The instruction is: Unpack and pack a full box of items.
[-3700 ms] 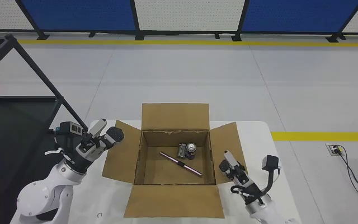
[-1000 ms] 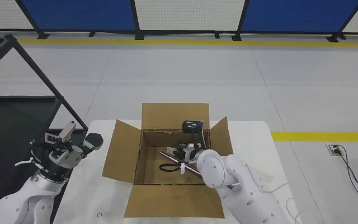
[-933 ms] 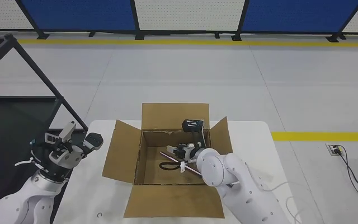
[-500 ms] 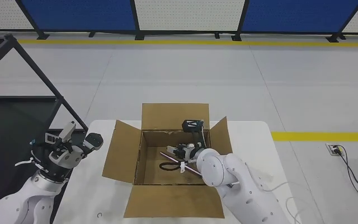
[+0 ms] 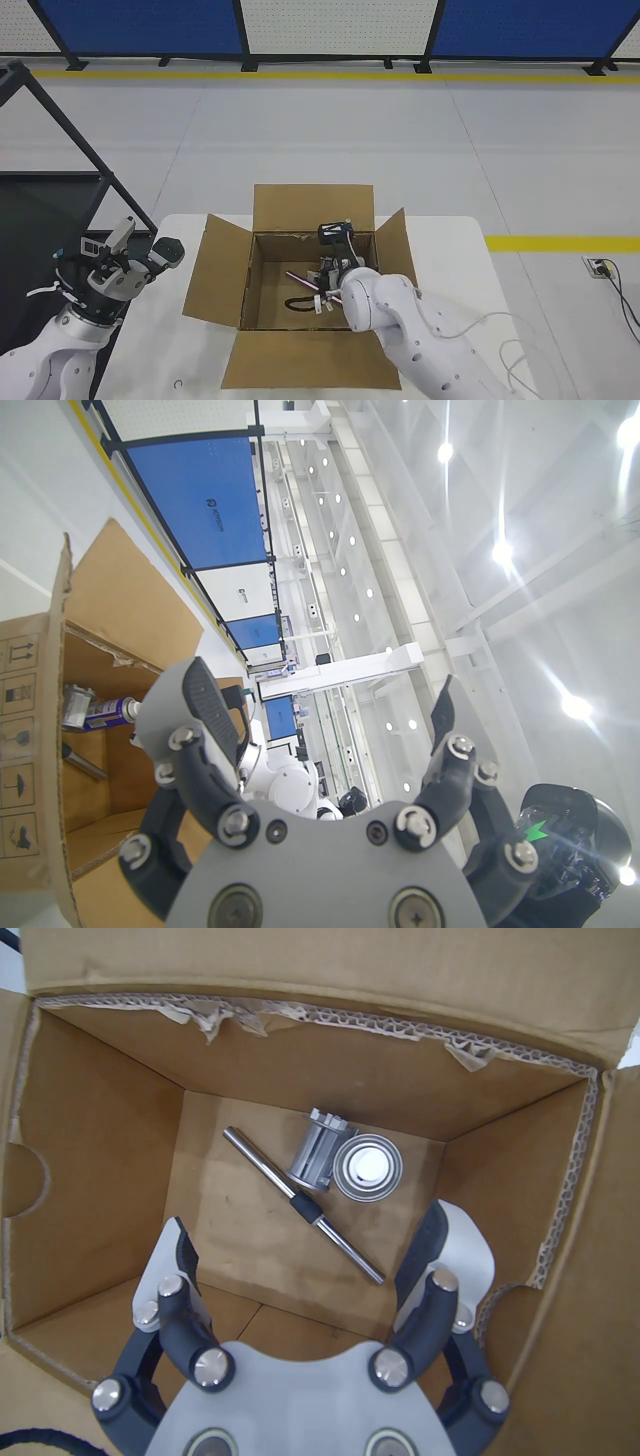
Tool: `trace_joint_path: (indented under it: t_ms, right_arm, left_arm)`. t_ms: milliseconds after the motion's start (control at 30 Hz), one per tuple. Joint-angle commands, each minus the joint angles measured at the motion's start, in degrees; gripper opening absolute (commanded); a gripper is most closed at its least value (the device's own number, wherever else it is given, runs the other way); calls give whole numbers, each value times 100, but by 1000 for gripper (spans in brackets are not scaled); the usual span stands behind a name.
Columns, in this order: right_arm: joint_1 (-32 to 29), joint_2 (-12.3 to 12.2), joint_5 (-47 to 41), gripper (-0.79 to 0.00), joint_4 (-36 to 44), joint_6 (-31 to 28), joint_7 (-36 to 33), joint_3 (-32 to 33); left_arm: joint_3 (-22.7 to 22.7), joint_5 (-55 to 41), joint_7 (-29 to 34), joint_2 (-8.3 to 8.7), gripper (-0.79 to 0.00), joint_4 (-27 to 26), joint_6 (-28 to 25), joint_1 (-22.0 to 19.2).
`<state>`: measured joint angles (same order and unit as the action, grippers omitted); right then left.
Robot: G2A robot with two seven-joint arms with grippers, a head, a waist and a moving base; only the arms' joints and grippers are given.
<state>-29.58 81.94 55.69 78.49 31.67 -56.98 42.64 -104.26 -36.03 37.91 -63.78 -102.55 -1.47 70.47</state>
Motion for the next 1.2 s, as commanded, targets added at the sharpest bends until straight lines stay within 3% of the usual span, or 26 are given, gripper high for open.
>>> trace_joint_path:
  t_ms: [0,200,533,733,1167]
  right_arm:
    - [86,47,-13,0,-127,-61,15,-40]
    - [239,182,202,0,-490,-4,124,-192]
    - [239,182,202,0,-490,-4,124,-192]
    - [-48,157,-31,0,-606,-408,595,112]
    - [17,339,233,0,-1064,-279,746,54]
  left_arm:
    - [0,0,0,0,0,0,0,0]
    - [0,0,0,0,0,0,0,0]
    - [0,0,0,0,0,0,0,0]
    - [0,0,0,0,0,0,0,0]
    - [0,0,0,0,0,0,0,0]
